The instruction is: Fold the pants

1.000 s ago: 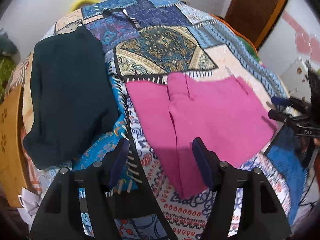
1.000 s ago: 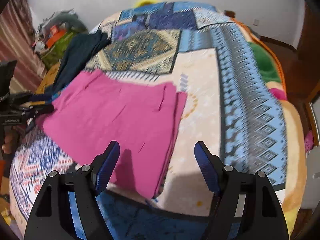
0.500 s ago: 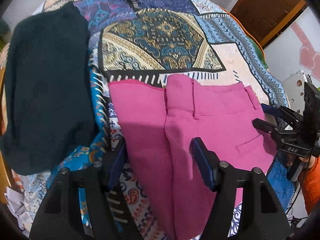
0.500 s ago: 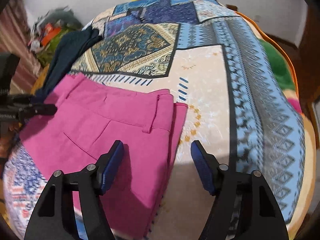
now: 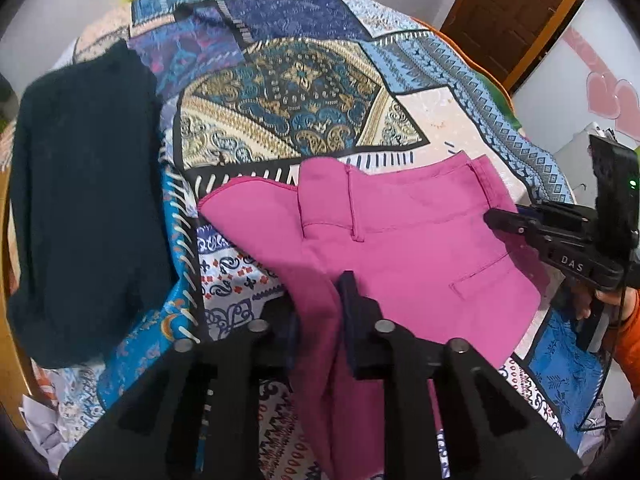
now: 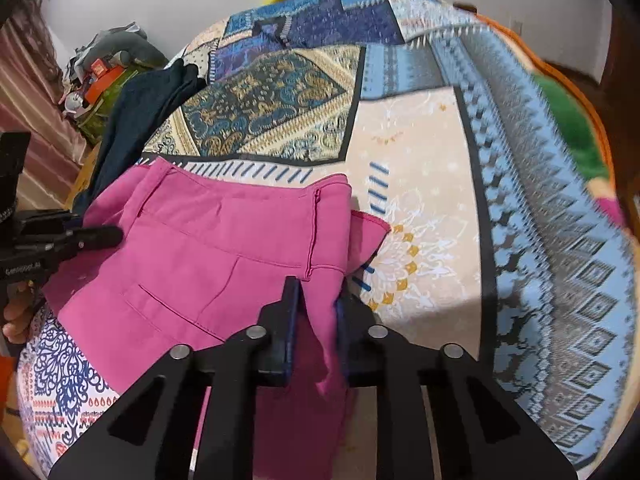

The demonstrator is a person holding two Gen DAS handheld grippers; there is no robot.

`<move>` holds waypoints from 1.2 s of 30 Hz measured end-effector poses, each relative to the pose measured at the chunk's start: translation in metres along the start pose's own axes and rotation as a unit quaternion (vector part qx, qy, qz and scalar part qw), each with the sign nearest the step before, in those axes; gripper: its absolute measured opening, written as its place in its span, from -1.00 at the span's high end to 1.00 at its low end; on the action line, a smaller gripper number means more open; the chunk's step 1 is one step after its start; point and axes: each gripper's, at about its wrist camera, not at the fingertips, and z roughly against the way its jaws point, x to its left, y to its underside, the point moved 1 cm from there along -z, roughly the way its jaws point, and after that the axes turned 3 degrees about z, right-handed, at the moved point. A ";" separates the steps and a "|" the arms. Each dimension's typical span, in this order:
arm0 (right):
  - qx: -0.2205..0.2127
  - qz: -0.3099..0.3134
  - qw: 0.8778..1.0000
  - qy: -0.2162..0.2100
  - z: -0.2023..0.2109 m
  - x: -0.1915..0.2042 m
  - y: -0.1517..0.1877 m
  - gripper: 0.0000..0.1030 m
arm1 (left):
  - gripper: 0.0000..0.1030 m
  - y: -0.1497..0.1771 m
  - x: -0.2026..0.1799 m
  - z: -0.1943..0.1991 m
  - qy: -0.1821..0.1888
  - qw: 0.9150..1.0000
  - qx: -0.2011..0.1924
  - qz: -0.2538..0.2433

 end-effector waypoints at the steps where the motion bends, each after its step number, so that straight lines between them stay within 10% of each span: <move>1: -0.009 0.008 1.000 0.007 0.005 0.004 -0.001 0.76 | 0.77 -0.001 -0.001 0.003 -0.004 1.000 -0.006 -0.001; 22: -0.155 0.103 0.983 -0.005 0.073 0.108 -0.099 0.78 | 0.79 -0.027 0.070 0.151 -0.084 0.982 -0.160 0.053; 36: -0.141 0.149 0.978 -0.024 -0.009 0.201 -0.156 0.78 | 0.79 -0.022 0.191 0.149 -0.162 0.965 -0.157 0.131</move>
